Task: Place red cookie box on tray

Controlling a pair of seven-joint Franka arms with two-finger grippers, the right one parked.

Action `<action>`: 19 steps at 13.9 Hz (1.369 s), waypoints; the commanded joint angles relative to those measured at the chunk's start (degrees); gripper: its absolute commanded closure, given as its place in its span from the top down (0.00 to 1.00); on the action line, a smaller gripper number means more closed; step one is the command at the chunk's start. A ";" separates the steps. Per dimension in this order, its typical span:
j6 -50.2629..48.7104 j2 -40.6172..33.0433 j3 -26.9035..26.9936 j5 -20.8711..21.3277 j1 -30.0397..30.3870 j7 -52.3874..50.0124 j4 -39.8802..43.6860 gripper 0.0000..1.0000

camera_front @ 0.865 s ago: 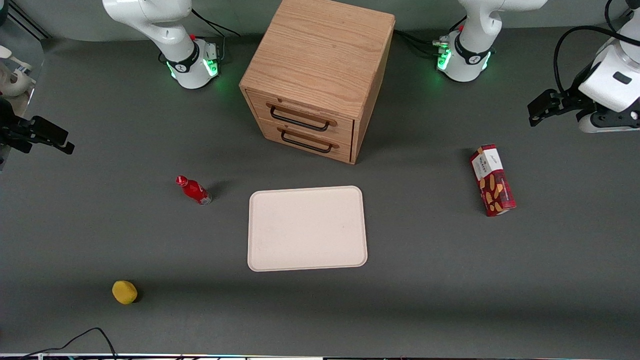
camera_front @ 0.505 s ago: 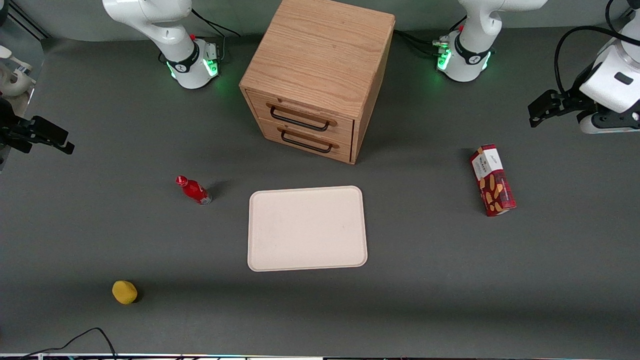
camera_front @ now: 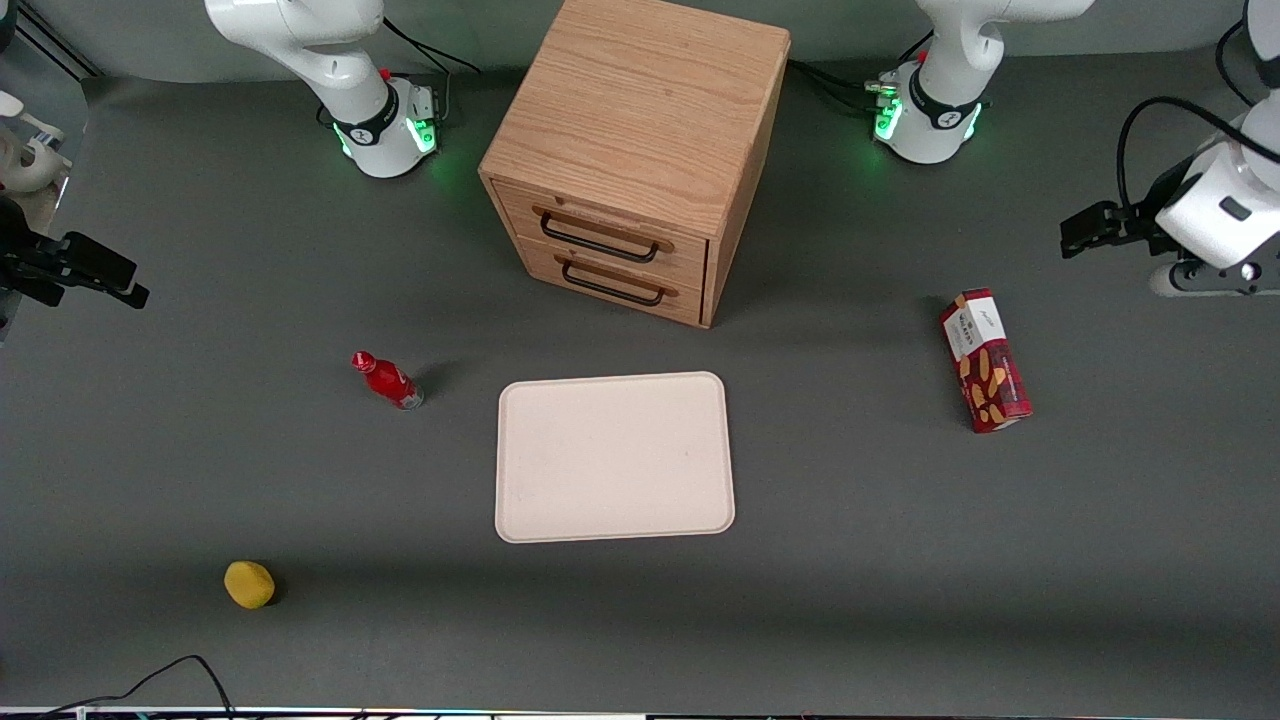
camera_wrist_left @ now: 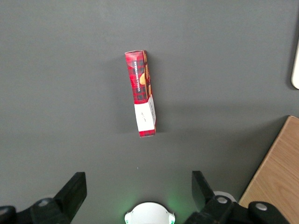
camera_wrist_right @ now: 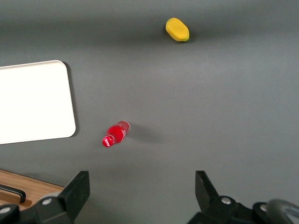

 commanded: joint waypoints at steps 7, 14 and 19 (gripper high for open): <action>34.85 -3.40 1.28 -0.75 0.16 1.08 -29.57 1.00; 56.12 10.92 1.54 -1.01 2.09 3.54 -31.16 1.00; 62.13 14.37 1.54 -4.44 1.65 3.54 -32.48 1.00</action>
